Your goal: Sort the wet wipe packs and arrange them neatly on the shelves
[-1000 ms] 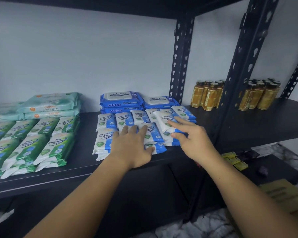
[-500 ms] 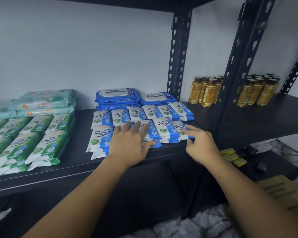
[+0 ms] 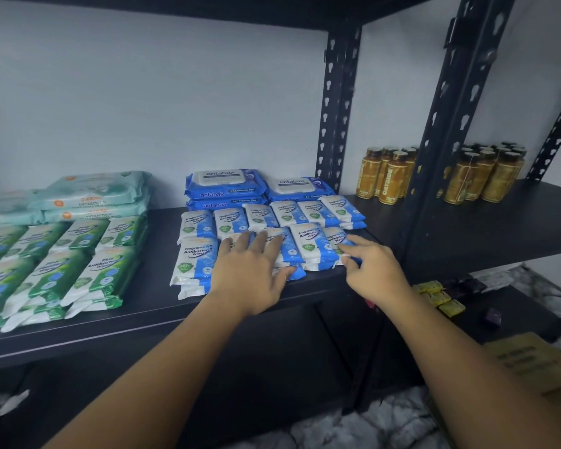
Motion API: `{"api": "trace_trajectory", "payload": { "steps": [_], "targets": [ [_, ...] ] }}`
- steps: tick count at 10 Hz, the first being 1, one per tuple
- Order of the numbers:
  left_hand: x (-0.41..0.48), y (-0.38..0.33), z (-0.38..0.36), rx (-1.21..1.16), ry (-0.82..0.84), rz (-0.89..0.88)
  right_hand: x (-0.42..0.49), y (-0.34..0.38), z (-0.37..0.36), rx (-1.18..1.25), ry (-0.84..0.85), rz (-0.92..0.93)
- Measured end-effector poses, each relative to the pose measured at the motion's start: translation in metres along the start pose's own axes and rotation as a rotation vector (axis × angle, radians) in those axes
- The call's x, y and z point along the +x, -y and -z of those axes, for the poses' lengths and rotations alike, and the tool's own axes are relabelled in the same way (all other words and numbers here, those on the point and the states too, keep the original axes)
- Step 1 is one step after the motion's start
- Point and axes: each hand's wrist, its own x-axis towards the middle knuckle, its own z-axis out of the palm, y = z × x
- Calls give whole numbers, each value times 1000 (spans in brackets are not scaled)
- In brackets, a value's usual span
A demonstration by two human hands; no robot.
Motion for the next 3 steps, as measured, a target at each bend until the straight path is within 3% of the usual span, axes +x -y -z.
{"api": "trace_trajectory", "payload": {
  "steps": [3],
  "targets": [
    [-2,2,25,-80,25,3,-7,15,0,-116,97,0]
  ]
}}
